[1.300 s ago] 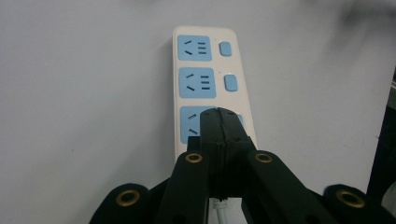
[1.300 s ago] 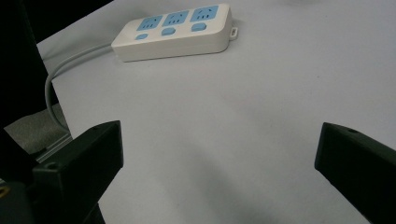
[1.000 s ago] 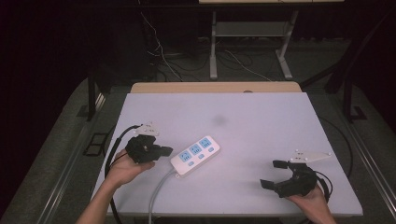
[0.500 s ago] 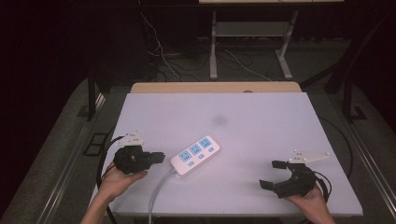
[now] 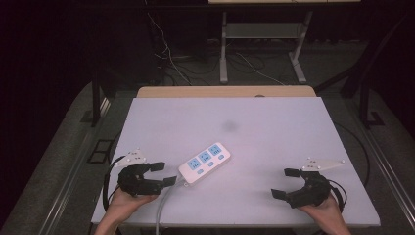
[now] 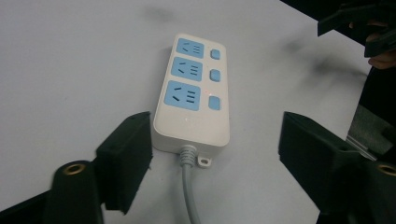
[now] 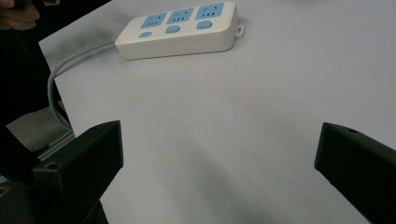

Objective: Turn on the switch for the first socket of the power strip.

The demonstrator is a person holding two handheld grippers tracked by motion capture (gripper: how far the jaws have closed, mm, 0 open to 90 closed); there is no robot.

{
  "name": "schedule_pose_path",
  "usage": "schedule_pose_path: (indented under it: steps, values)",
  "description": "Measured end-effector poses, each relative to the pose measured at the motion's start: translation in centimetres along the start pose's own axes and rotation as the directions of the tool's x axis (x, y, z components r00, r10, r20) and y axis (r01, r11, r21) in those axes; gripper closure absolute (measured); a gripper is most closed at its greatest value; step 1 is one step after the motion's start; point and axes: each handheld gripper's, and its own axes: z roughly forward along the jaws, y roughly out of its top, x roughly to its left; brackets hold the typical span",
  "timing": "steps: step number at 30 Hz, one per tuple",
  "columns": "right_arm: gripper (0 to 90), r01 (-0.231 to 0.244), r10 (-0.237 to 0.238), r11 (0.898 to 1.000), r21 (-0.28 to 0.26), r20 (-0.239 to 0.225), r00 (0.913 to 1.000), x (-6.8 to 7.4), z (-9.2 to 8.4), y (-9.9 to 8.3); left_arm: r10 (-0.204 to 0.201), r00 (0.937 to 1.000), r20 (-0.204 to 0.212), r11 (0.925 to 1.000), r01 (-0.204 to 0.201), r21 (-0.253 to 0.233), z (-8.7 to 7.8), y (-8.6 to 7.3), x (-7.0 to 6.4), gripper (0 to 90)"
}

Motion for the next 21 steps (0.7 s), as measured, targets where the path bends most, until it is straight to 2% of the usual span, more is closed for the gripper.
schedule_pose_path:
  steps: [3, 10, 14, 21]
  values:
    - [0.6, 0.002, -0.002, 1.000, -0.001, -0.001, 1.0000, 0.0, 0.0, 0.0, 0.001, 1.0000, -0.006, 0.9999, -0.001, -0.016, 0.1, -0.6, -0.1, 13.0]
    - [0.6, 0.004, -0.004, 1.000, 0.002, -0.003, 1.0000, 0.1, 0.2, 0.0, -0.012, 0.9998, -0.017, 0.9982, 0.011, -0.059, 0.6, -2.1, -0.5, 5.9]
    - [0.6, 0.007, -0.007, 1.000, 0.005, -0.006, 1.0000, 0.1, 0.2, 0.1, -0.014, 0.9997, -0.019, 0.9993, 0.013, -0.034, 1.2, -2.6, -0.6, 0.0]
    - [0.6, 0.007, -0.007, 1.000, 0.005, -0.007, 1.0000, 0.0, 0.2, 0.0, -0.002, 0.9992, -0.039, 0.9991, 0.000, -0.042, 1.5, -3.0, -0.8, 0.0]
